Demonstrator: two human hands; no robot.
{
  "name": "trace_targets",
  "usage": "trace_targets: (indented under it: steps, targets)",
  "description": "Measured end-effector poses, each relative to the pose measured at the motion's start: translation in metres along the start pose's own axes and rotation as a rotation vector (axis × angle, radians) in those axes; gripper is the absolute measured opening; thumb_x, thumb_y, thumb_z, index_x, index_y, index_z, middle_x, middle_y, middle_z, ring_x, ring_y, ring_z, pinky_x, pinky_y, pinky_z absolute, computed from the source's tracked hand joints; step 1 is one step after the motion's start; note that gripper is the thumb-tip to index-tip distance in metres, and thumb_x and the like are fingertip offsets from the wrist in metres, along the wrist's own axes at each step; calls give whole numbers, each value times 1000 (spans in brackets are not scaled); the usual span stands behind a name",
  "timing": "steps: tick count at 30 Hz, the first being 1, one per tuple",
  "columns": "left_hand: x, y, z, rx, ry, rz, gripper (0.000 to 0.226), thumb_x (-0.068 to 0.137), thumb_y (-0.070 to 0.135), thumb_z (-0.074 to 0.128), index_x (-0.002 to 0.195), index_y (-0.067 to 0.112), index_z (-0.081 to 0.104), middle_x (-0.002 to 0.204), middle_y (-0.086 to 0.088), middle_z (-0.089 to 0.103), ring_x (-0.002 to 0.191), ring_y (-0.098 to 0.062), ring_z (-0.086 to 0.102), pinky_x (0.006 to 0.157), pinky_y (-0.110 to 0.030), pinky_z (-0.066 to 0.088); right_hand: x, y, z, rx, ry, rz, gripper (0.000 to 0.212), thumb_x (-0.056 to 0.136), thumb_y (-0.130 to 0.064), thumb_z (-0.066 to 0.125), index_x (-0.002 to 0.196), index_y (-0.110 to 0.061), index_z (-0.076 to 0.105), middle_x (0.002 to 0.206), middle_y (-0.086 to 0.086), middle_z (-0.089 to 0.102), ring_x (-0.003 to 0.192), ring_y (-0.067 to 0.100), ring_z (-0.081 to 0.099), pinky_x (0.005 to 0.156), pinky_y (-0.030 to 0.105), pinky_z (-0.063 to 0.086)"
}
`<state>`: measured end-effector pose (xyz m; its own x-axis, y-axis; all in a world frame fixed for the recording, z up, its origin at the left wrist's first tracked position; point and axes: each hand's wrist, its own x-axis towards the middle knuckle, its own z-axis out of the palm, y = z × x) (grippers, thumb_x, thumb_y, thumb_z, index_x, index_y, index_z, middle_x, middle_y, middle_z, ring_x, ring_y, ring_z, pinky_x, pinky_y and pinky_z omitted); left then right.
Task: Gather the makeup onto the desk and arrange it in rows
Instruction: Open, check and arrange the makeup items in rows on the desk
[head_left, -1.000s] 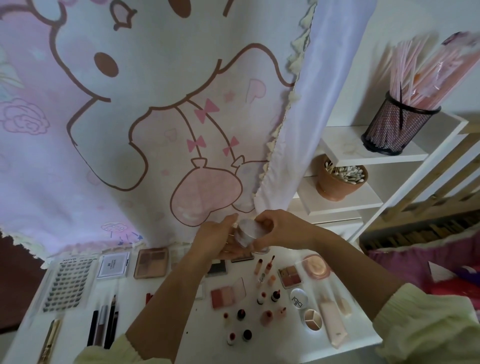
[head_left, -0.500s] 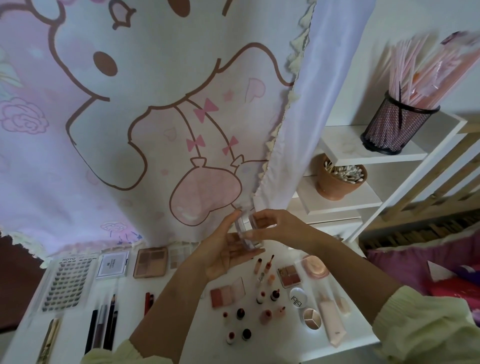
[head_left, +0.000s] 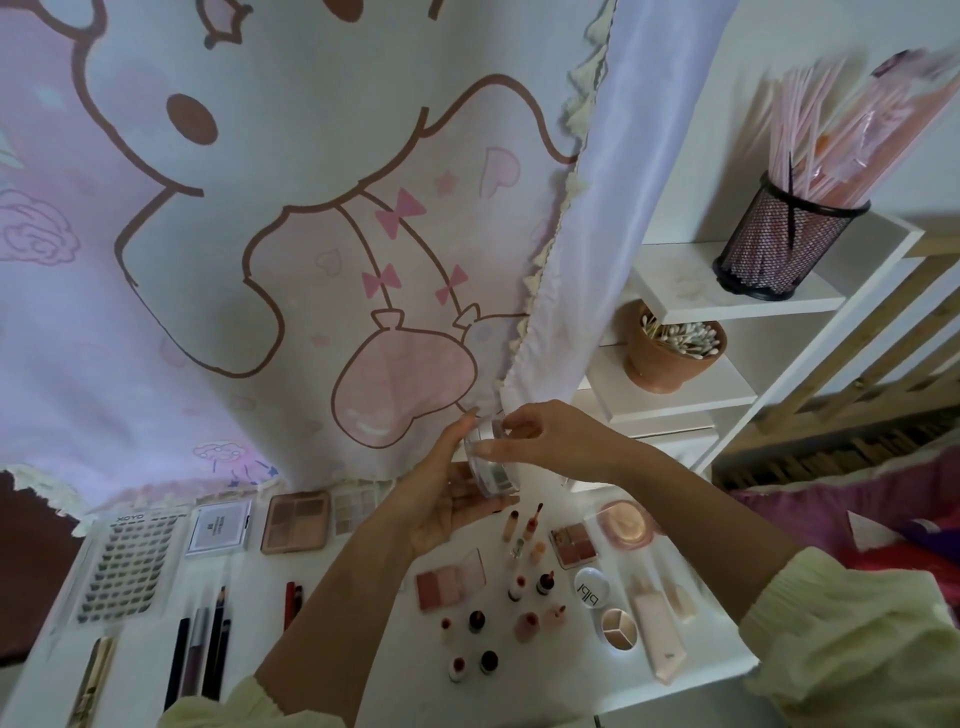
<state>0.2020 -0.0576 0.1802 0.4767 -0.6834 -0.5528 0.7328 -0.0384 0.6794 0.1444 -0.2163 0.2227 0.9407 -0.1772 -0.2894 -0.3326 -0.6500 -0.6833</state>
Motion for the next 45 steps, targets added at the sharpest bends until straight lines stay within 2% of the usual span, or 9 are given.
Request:
trace_targets:
  steps: [2, 5, 8, 11, 16, 19, 24, 28, 45]
  targets:
    - [0, 1, 1, 18, -2, 5, 72, 67, 59, 64, 115, 5, 65, 103, -22, 71, 89, -30, 72, 63, -29, 59, 1, 0, -2, 7, -13, -28, 69, 64, -67, 75, 94, -5, 68, 86, 16, 64, 72, 17, 54, 70, 28, 41]
    - [-1, 3, 2, 39, 12, 17, 75, 66, 60, 63, 115, 3, 64, 98, -21, 72, 82, -27, 73, 60, -27, 58, -2, -1, -11, 31, -68, -62, 54, 68, -36, 86, 114, -17, 64, 109, -3, 64, 101, 6, 56, 89, 21, 44]
    - [-2, 5, 2, 29, 11, 36, 78, 64, 59, 64, 122, 6, 61, 106, -23, 70, 87, -29, 72, 62, -29, 58, -1, -6, -10, -36, -59, -32, 72, 72, -51, 78, 129, -14, 55, 124, 2, 61, 111, 16, 56, 97, 29, 47]
    - [-2, 6, 1, 41, 9, 45, 82, 62, 58, 66, 127, 9, 57, 111, -25, 67, 92, -32, 71, 62, -30, 58, -1, -9, -10, -2, -3, -36, 75, 69, -60, 75, 110, 1, 65, 108, 23, 64, 88, 29, 62, 85, 37, 51]
    - [-3, 7, 0, 41, 9, 49, 79, 66, 57, 67, 129, 9, 56, 111, -25, 67, 92, -33, 71, 63, -31, 59, -4, -8, -9, 39, -54, -54, 71, 72, -38, 83, 133, -18, 52, 121, -8, 60, 112, 8, 54, 92, 20, 43]
    - [-3, 8, 1, 31, 21, 53, 72, 67, 56, 67, 122, 10, 62, 110, -23, 68, 91, -32, 71, 62, -31, 58, 1, -8, -5, 0, -27, 19, 79, 73, -53, 77, 137, -18, 47, 124, -5, 61, 110, 10, 57, 92, 24, 45]
    - [-1, 10, 2, 76, 33, 58, 78, 69, 57, 65, 127, 7, 57, 105, -23, 70, 87, -30, 72, 61, -30, 58, -3, -4, -10, 68, -70, -28, 92, 68, -27, 86, 144, -19, 36, 126, -7, 52, 121, 10, 46, 93, 21, 41]
    - [0, 11, 7, 41, 21, 67, 74, 67, 54, 68, 126, 10, 58, 106, -22, 70, 89, -31, 72, 62, -32, 59, -2, -4, -12, 93, -37, 17, 96, 74, -45, 79, 151, -19, 27, 134, -1, 55, 119, 13, 51, 93, 23, 38]
    - [16, 7, 23, 58, -35, 53, 67, 78, 54, 65, 129, 10, 56, 110, -23, 68, 96, -35, 70, 68, -33, 59, -10, 18, -26, 165, -29, -22, 100, 71, -30, 85, 148, -26, 21, 125, -10, 54, 120, 9, 46, 91, 16, 39]
